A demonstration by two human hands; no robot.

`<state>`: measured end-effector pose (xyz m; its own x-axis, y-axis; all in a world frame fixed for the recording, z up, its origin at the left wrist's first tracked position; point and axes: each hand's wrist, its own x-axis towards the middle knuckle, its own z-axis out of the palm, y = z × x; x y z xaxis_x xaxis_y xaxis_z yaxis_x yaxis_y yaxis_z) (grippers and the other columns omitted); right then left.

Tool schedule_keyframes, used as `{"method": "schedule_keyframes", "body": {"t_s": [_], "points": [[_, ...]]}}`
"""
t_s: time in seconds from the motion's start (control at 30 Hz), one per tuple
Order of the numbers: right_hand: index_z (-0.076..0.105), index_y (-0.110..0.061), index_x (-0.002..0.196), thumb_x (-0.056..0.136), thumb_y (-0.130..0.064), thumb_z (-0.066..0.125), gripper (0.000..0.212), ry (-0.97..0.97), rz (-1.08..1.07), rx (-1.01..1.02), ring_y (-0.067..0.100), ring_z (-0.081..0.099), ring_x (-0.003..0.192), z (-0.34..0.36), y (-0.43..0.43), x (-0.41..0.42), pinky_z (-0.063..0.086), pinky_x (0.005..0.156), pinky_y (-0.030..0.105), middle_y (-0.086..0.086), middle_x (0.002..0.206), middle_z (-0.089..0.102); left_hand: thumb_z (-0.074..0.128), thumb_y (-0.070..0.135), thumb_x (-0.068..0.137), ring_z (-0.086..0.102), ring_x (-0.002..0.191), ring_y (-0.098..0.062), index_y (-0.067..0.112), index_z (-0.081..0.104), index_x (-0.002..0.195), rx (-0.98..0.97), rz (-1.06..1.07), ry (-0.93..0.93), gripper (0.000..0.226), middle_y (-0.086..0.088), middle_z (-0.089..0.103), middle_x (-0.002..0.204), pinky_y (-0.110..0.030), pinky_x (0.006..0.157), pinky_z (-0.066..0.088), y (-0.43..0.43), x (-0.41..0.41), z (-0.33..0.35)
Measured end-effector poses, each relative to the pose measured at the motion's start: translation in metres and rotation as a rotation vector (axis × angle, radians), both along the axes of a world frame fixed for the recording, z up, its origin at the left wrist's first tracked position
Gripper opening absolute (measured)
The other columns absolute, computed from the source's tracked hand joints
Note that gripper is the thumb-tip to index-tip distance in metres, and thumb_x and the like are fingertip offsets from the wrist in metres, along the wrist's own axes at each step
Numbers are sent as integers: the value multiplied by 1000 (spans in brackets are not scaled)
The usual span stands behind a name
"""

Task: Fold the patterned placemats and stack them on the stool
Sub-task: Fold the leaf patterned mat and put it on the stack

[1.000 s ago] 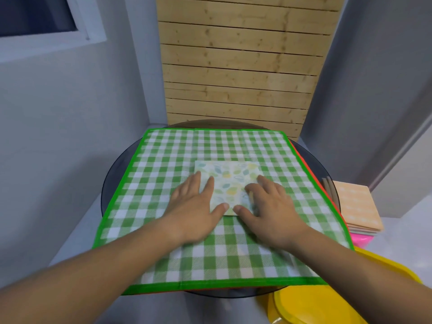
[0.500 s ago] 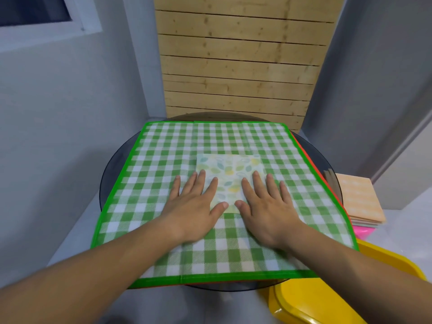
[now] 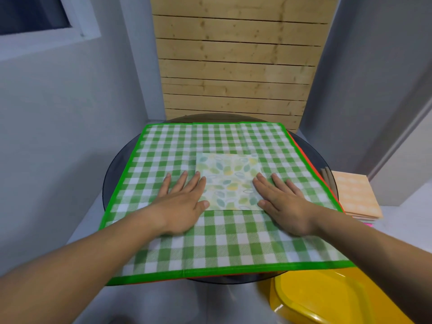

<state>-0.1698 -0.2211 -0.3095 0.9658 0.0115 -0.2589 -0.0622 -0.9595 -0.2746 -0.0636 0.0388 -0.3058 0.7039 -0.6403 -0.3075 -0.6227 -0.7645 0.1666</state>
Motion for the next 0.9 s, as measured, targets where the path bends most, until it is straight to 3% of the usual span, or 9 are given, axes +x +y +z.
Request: {"method": "schedule_keyframes", "body": {"t_s": [0.1,0.2,0.27,0.33,0.47,0.57,0.7,0.8,0.9], "points": [[1,-39,157,107,-40,23,54,4,-9,86,6,-21,148,4,-5,0,-14,120,33,-25,161,-11,22,52,105,-21,150,-8,32,-8,159,-72,9,29,65,16,-19,163,-43,122,-16,4,3,2],[22,-38,155,105,-43,34,52,-95,-123,252,10,9,150,11,-7,1,6,121,33,-19,159,20,41,55,99,27,147,-15,33,31,151,-303,78,-47,57,17,31,155,-37,120,20,3,4,6],[38,-30,149,104,-42,41,47,-237,-271,414,10,43,129,21,-4,5,32,105,27,-12,142,45,51,52,96,44,131,-17,26,42,145,-459,212,-55,56,7,46,143,-38,109,38,-4,6,11],[54,-24,135,102,-34,48,34,-371,-406,509,6,58,100,33,1,12,44,80,19,-11,123,58,59,48,94,50,124,-18,23,45,143,-555,340,-13,57,2,47,142,-36,100,45,-13,10,18],[66,-16,106,95,-23,62,14,-325,-588,599,17,63,92,41,7,26,50,69,28,1,103,67,73,35,89,60,98,-19,19,54,122,-673,563,214,41,2,57,118,-35,80,53,-24,22,35],[65,-12,106,92,-20,67,16,-200,-693,706,26,67,85,44,14,31,55,61,31,13,101,67,77,21,85,65,93,-25,12,59,101,-748,670,354,26,-3,61,103,-47,87,58,-28,28,36],[62,-12,107,92,-14,65,16,-156,-722,814,30,65,76,38,16,36,59,71,45,23,103,69,79,14,84,60,82,-23,15,57,92,-742,706,352,23,-7,64,98,-33,65,51,-28,33,34],[61,-18,113,90,-12,67,24,-160,-718,880,25,63,68,34,15,34,51,62,37,15,89,71,77,5,84,58,74,-23,11,58,85,-783,762,454,20,-13,64,91,-36,69,52,-28,37,33],[60,-20,114,92,-10,66,26,-156,-665,894,19,51,58,31,16,28,41,51,30,7,70,57,77,4,84,57,75,-21,11,60,85,-787,815,541,18,-12,64,92,-30,61,50,-29,36,36]]}}
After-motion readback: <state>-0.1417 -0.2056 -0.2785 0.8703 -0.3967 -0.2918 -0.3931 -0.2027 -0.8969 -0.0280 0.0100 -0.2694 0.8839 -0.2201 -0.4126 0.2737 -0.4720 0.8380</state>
